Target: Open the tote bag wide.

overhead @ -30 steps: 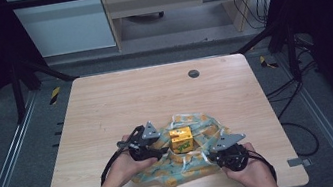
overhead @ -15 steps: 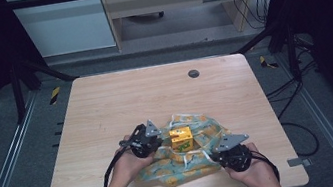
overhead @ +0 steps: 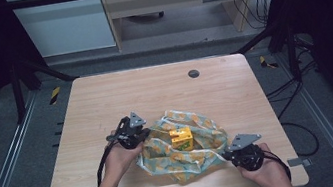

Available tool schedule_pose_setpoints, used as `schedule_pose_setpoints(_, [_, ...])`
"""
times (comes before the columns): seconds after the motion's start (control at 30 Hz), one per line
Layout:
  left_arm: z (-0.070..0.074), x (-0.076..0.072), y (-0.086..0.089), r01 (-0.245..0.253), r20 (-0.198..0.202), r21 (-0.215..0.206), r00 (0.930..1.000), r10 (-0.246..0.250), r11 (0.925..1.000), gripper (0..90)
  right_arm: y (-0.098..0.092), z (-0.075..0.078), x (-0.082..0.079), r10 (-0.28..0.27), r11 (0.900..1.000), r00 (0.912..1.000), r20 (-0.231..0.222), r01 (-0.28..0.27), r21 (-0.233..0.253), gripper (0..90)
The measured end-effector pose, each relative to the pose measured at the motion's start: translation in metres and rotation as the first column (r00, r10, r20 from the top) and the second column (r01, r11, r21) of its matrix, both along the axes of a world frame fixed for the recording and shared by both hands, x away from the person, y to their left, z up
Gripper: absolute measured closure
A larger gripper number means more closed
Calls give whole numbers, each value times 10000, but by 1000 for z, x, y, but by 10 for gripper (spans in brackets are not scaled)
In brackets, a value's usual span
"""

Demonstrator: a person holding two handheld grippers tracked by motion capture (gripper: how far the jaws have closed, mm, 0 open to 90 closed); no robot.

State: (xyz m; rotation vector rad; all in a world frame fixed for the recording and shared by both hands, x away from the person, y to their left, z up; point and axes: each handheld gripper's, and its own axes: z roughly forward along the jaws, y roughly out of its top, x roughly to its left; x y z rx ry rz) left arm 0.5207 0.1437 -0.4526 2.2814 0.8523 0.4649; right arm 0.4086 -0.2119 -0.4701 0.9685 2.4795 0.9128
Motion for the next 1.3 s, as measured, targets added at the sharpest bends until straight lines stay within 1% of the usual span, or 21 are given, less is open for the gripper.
schedule_pose_setpoints(0.1, [-6,1,0,-15,33,336,10000,14,9994,900,-8,-4,2,-182,9998,9998,-78,182,9,900])
schedule_pose_setpoints(0.3, [-17,3,5,-122,-102,445,9999,127,9989,900,-19,-13,6,-319,9993,9991,-283,314,-185,900])
schedule_pose_setpoints(0.33, [-18,3,7,-155,-104,473,9998,160,9988,900,-21,-15,6,-360,9987,9988,-332,348,-368,900])
schedule_pose_setpoints(0.4, [-20,3,10,-261,-185,330,9995,268,9991,900,-25,-20,7,-438,9978,9980,-453,415,-508,900])
schedule_pose_setpoints(0.43, [-20,2,9,-202,-214,258,9996,207,9995,900,-28,-20,7,-573,9981,9970,-523,562,-233,900])
schedule_pose_setpoints(0.47, [-19,1,8,-90,-163,303,9998,95,9995,900,-28,-20,7,-573,9981,9970,-523,562,-233,900])
schedule_pose_setpoints(0.53, [-18,-2,3,76,-29,467,10000,-75,9989,900,-30,-18,7,-632,9980,9973,-383,628,-111,900])
schedule_pose_setpoints(0.73, [-16,-4,2,117,9,257,9999,-117,9996,900,-25,-1,4,-569,9973,9982,182,560,480,900])
schedule_pose_setpoints(0.77, [-15,-4,2,128,-2,277,9999,-128,9995,900,-25,-1,4,-569,9973,9982,182,560,480,900])
schedule_pose_setpoints(0.8, [-15,-4,3,155,22,235,9999,-155,9996,900,-27,5,3,-720,9942,9965,413,684,834,900])
schedule_pose_setpoints(0.83, [-14,-5,3,154,40,176,9999,-154,9997,900,-27,5,3,-720,9942,9965,413,684,834,900])
schedule_pose_setpoints(0.9, [-13,-5,4,173,10,60,9999,-173,9998,900,-30,15,2,-829,9884,9939,721,728,1335,890])
schedule_pose_setpoints(0.93, [-12,-5,4,171,18,4,9999,-171,9999,900,-29,20,2,-862,9852,9925,870,719,1559,824])
schedule_pose_setpoints(1.0, [-10,-6,4,196,-2,-83,9998,-196,9998,900,-27,30,1,-860,9796,9894,1174,625,1908,763])
schedule_pose_setpoints(1.07, [-8,-6,4,200,48,-136,9998,-199,9997,900,-21,38,1,-736,9767,9871,1423,425,2105,654])
schedule_pose_setpoints(1.1, [-8,-6,4,219,60,-216,9997,-217,9995,900,-12,43,4,-780,9767,9849,1546,445,2098,513])
schedule_pose_setpoints(1.17, [-6,-7,3,278,67,-283,9996,-277,9992,900,-3,45,10,-919,9744,9856,1419,597,2166,375])
schedule_pose_setpoints(1.2, [-5,-7,3,297,85,-291,9995,-295,9991,900,-3,45,10,-919,9744,9856,1419,597,2166,375])
schedule_pose_setpoints(1.23, [-4,-8,3,309,98,-324,9995,-306,9990,900,0,45,14,-997,9729,9870,1258,701,2203,319])
schedule_pose_setpoints(1.27, [-3,-8,3,330,115,-366,9994,-326,9988,900,8,42,20,-1233,9710,9850,1205,946,2195,225])
schedule_pose_setpoints(1.3, [-3,-9,2,367,148,-389,9992,-362,9986,900,8,42,20,-1233,9710,9850,1205,946,2195,225])
